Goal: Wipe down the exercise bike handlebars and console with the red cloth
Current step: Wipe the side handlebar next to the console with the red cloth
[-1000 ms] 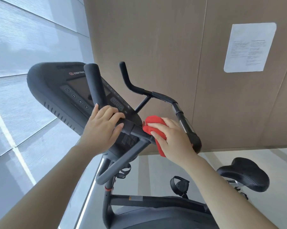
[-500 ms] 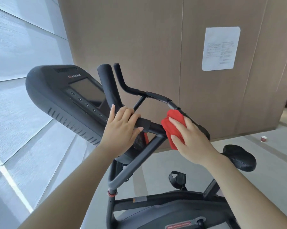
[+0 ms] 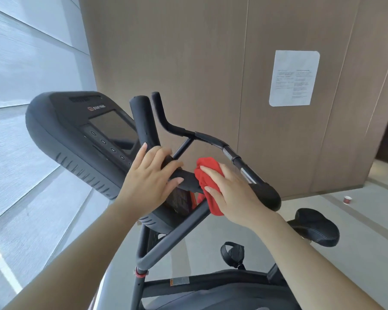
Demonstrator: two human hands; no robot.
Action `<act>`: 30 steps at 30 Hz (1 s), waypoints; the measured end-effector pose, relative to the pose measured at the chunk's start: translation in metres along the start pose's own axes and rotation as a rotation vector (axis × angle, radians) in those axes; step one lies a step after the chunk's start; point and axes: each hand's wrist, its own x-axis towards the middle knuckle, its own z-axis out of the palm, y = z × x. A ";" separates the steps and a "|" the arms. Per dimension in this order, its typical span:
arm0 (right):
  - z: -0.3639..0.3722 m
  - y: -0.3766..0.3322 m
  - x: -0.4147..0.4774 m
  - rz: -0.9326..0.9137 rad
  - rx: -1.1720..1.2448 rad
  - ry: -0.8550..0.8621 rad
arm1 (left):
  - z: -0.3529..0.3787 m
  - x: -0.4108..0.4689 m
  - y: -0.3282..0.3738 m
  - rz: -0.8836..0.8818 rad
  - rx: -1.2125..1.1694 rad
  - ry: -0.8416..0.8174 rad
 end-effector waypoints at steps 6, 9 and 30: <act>-0.004 0.012 -0.007 -0.042 -0.010 0.008 | -0.011 0.030 -0.021 -0.061 0.106 0.011; -0.003 0.011 -0.002 -0.026 0.030 0.029 | -0.001 0.024 -0.018 -0.041 0.123 0.042; -0.008 -0.010 0.023 0.039 0.341 0.208 | -0.016 0.025 -0.048 0.014 0.035 0.095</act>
